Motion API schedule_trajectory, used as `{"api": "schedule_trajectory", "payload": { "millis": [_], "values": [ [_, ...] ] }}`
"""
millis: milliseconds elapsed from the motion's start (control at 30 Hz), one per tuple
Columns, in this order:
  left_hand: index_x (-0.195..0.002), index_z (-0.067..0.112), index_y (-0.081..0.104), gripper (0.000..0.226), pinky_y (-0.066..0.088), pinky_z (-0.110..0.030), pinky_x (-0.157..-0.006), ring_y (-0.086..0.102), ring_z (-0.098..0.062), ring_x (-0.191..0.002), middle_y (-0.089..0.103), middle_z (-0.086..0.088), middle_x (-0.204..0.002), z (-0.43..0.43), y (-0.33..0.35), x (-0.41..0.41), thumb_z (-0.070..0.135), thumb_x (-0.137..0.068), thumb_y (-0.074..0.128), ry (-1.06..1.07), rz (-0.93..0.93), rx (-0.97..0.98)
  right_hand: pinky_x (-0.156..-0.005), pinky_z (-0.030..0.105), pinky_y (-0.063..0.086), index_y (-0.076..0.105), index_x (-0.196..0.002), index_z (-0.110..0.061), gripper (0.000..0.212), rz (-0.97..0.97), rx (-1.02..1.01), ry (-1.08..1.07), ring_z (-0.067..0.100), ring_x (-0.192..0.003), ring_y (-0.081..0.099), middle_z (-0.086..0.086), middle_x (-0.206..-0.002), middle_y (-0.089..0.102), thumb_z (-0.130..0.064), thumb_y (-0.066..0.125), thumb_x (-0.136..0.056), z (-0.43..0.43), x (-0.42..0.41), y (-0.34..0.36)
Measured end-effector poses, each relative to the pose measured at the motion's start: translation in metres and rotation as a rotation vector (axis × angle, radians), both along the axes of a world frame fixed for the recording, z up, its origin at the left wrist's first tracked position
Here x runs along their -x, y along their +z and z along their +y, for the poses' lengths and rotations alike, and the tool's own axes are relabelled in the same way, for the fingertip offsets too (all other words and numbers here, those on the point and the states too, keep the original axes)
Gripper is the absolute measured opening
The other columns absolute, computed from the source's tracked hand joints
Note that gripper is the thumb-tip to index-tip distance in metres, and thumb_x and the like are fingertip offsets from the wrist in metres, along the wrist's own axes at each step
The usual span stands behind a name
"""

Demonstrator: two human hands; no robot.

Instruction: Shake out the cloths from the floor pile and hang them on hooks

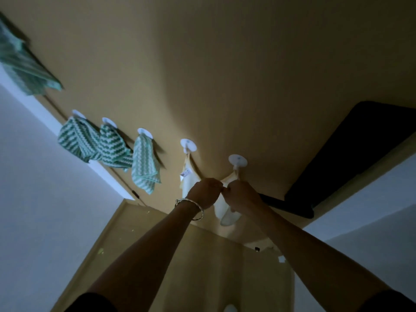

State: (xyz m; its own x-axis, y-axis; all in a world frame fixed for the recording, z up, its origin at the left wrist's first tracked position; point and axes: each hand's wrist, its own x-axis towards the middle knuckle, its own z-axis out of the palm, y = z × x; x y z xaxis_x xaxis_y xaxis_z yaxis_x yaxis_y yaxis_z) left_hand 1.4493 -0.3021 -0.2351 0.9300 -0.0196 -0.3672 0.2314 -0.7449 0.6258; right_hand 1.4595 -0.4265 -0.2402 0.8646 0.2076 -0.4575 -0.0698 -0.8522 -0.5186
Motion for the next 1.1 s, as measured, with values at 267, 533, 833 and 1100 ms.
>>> {"api": "schedule_trajectory", "payload": {
  "millis": [267, 533, 833, 1100],
  "values": [
    [-0.111, 0.006, 0.065, 0.031, 0.047, -0.038, -0.095, 0.06, -0.029, -0.106, 0.065, -0.014, -0.112, 0.032, 0.049, 0.046, 0.024, -0.097, 0.044, 0.077, -0.007, 0.011, -0.068, 0.026, 0.037, 0.045, -0.076, -0.013, 0.024, -0.091, -0.043, 0.246, 0.026, -0.09, 0.058, 0.006, -0.093, 0.061, -0.014, 0.036, -0.099, 0.033, 0.032, 0.05],
    [-0.104, 0.009, 0.067, 0.029, 0.045, -0.032, -0.088, 0.061, -0.024, -0.102, 0.067, -0.011, -0.107, 0.14, 0.14, 0.175, 0.029, -0.095, 0.048, 0.329, -0.237, -0.051, -0.063, 0.029, 0.034, 0.047, -0.066, -0.012, 0.029, -0.369, -0.018, 0.614, 0.029, -0.086, 0.06, 0.013, -0.087, 0.065, -0.02, 0.042, -0.093, 0.154, 0.12, 0.142],
    [-0.115, 0.016, 0.065, 0.028, 0.042, -0.028, -0.092, 0.059, -0.02, -0.108, 0.064, -0.003, -0.119, 0.277, 0.153, 0.465, 0.022, -0.095, 0.047, 0.635, -0.313, -0.239, -0.063, 0.028, 0.042, 0.048, -0.075, -0.012, 0.025, -0.496, 0.019, 1.076, 0.021, -0.075, 0.057, 0.002, -0.074, 0.053, -0.022, 0.039, -0.096, 0.317, 0.369, 0.159],
    [-0.123, 0.018, 0.058, 0.032, 0.039, -0.027, -0.09, 0.054, -0.024, -0.115, 0.059, -0.008, -0.126, 0.357, 0.148, 0.706, 0.018, -0.094, 0.044, 1.121, -0.297, -0.387, -0.09, 0.036, 0.048, 0.057, -0.124, -0.02, 0.033, -0.571, 0.066, 1.445, 0.024, -0.109, 0.057, 0.005, -0.127, 0.057, -0.031, 0.044, -0.096, 0.431, 0.568, 0.169]
  ]
}}
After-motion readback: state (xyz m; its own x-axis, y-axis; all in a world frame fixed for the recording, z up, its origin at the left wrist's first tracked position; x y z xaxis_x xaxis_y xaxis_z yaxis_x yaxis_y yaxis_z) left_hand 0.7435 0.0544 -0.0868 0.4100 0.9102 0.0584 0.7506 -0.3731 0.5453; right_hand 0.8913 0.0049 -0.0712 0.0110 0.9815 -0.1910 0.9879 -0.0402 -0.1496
